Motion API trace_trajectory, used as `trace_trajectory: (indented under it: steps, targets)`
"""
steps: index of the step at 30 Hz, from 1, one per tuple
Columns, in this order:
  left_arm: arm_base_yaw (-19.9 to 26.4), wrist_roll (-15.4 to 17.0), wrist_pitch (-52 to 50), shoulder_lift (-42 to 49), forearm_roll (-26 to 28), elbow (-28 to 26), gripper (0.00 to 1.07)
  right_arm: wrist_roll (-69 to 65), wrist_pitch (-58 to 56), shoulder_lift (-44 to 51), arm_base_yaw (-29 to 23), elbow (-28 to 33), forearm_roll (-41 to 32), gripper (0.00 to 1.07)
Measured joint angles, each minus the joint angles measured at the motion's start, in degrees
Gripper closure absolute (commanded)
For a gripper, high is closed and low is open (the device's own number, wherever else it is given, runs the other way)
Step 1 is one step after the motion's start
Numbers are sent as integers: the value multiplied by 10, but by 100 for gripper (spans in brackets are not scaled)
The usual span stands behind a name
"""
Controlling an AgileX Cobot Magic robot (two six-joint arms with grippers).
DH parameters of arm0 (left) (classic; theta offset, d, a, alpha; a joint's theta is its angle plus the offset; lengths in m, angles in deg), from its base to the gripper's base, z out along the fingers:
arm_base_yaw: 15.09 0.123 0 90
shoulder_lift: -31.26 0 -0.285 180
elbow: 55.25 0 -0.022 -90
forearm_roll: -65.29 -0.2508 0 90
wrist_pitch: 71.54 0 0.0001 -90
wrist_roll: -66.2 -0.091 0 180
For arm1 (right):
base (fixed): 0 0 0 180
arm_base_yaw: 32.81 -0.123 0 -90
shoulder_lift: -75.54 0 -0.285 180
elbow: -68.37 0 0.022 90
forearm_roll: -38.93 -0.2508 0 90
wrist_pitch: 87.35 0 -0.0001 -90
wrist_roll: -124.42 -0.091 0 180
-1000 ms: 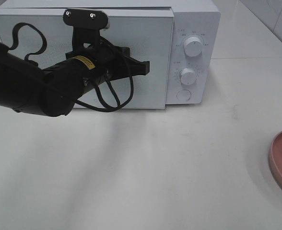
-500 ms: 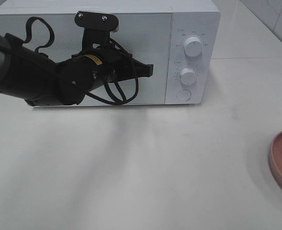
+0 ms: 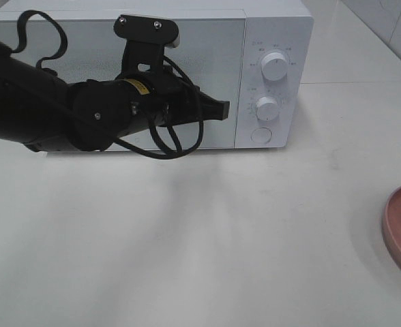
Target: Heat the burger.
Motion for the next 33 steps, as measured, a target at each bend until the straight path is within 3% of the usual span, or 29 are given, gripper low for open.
trace_trajectory:
  steps: [2, 3, 4, 5, 6, 7, 19, 21, 22, 24, 28, 29, 31, 32, 33]
  targets:
    - [-1, 0, 20, 6, 0, 4, 100, 0, 0, 0, 0, 0, 0, 31]
    - [-2, 0, 75, 21, 1, 9, 83, 0, 0, 0, 0, 0, 0, 31]
    - [-1, 0, 143, 34, 1, 10, 54, 0, 0, 0, 0, 0, 0, 31]
    - [-1, 0, 143, 34, 1, 10, 54, 0, 0, 0, 0, 0, 0, 31]
    - [-1, 0, 177, 39, 1, 10, 35, 0, 0, 0, 0, 0, 0, 31]
    - [-1, 0, 238, 50, -3, 10, 4, 0, 0, 0, 0, 0, 0, 31]
    - [-1, 4, 519, 129, -96, 10, 7, 0, 0, 0, 0, 0, 0, 31]
    - [3, 34, 589, 150, -121, 10, 7, 0, 0, 0, 0, 0, 0, 31]
    - [3, 34, 589, 150, -121, 10, 7, 0, 0, 0, 0, 0, 0, 31]
    - [20, 58, 648, 165, -138, 10, 7, 0, 0, 0, 0, 0, 0, 31]
    - [50, 65, 691, 180, -139, 10, 7, 0, 0, 0, 0, 0, 0, 31]
    - [77, 66, 715, 195, -139, 10, 8, 0, 0, 0, 0, 0, 0, 31]
    - [90, 67, 726, 201, -139, 10, 8, 0, 0, 0, 0, 0, 0, 31]
    - [124, 68, 744, 215, -140, 10, 8, 0, 0, 0, 0, 0, 0, 31]
    - [124, 68, 744, 215, -140, 10, 8, 0, 0, 0, 0, 0, 0, 31]
